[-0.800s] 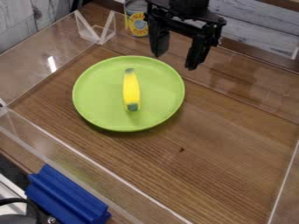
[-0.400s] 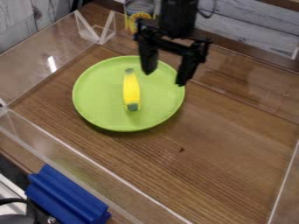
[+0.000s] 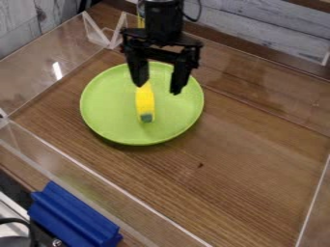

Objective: Remove the banana from inside the green plate and put it on the table

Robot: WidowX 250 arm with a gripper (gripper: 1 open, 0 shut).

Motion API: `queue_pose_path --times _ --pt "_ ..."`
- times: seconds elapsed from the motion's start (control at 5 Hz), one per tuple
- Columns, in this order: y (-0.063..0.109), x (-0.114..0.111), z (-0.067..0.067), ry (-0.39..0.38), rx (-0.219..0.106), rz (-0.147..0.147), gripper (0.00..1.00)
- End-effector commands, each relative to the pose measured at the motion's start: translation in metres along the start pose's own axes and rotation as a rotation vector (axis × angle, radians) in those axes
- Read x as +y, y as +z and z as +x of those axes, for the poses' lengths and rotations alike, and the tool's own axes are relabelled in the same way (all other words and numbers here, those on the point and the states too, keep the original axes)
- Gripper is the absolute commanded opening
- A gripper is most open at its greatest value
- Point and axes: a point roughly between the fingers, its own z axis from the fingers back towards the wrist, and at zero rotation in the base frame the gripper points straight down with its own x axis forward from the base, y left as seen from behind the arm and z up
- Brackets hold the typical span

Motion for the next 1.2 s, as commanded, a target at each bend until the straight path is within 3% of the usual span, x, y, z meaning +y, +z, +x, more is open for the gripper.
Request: queue_pose_path --times 0.0,1.0 --pt "0.012 0.007 0.003 0.023 -0.073 -0.012 1.0" --pt "-0.017 0.033 0.009 0.099 -0.053 -0.034 1.0"
